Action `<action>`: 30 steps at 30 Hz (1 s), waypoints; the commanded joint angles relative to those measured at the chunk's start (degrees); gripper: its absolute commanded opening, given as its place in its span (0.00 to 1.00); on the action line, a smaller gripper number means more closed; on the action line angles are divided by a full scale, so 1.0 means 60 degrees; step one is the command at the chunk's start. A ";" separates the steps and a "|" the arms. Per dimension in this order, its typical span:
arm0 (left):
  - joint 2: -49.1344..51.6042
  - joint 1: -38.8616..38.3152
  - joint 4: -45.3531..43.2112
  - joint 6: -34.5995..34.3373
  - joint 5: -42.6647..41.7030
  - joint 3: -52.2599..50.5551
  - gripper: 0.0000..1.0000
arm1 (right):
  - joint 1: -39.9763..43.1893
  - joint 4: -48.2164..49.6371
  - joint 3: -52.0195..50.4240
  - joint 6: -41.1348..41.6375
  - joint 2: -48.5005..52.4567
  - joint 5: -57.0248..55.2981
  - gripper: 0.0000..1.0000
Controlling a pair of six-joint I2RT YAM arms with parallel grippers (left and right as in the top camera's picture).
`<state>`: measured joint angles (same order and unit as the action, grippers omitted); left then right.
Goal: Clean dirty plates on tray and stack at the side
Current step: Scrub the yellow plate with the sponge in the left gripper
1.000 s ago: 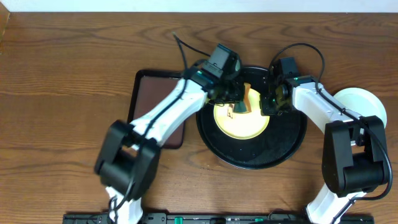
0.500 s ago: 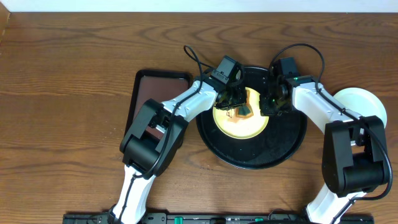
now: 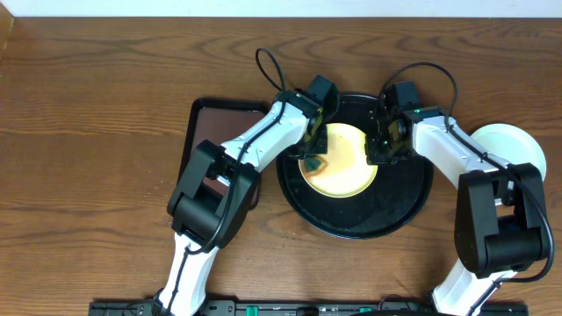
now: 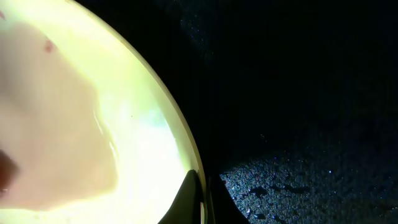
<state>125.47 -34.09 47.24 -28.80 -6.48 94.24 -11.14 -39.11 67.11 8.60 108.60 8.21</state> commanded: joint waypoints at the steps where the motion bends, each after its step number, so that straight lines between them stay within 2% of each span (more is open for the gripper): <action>1: 0.0444 0.0087 0.0729 0.0368 0.2743 0.0193 0.07 | -0.0098 -0.0160 -0.0226 0.0095 0.0047 0.0113 0.01; 5: 0.0452 0.0051 0.0415 0.0299 0.1949 0.0204 0.07 | -0.0102 -0.0164 -0.0226 0.0098 0.0047 0.0109 0.01; 9: 0.0452 -0.0069 -0.1042 0.0288 -0.0346 0.0138 0.07 | -0.0066 -0.0164 -0.0222 0.0098 0.0047 0.0109 0.01; 11: 0.0452 -0.0186 -0.1719 0.0171 -0.0849 0.0080 0.07 | -0.0033 -0.0171 -0.0226 0.0095 0.0047 0.0109 0.01; 14: 0.0452 -0.0437 -0.2441 -0.0470 -0.0900 0.0080 0.08 | -0.0084 -0.0197 -0.0222 0.0091 0.0047 0.0109 0.01; 17: 0.0452 -0.0732 -0.3118 -0.0477 -0.1351 0.0080 0.08 | -0.0164 -0.0193 -0.0226 0.0087 0.0047 0.0109 0.01; 23: 0.0470 -0.0940 -0.3428 -0.0969 -0.2062 0.0080 0.07 | -0.0270 -0.0193 -0.0226 0.0091 0.0047 0.0109 0.01; 27: 0.0503 -0.0750 -0.3391 -0.0874 -0.1898 0.0080 0.07 | -0.0270 -0.0208 -0.0226 0.0091 0.0047 0.0109 0.01; 30: 0.0503 -0.0404 -0.3155 -0.0415 -0.1235 0.0080 0.07 | -0.0270 -0.0248 -0.0226 0.0091 0.0047 0.0109 0.01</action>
<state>127.28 -39.09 27.03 -33.26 -16.78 95.15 -11.38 -39.81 67.00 9.19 108.57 9.32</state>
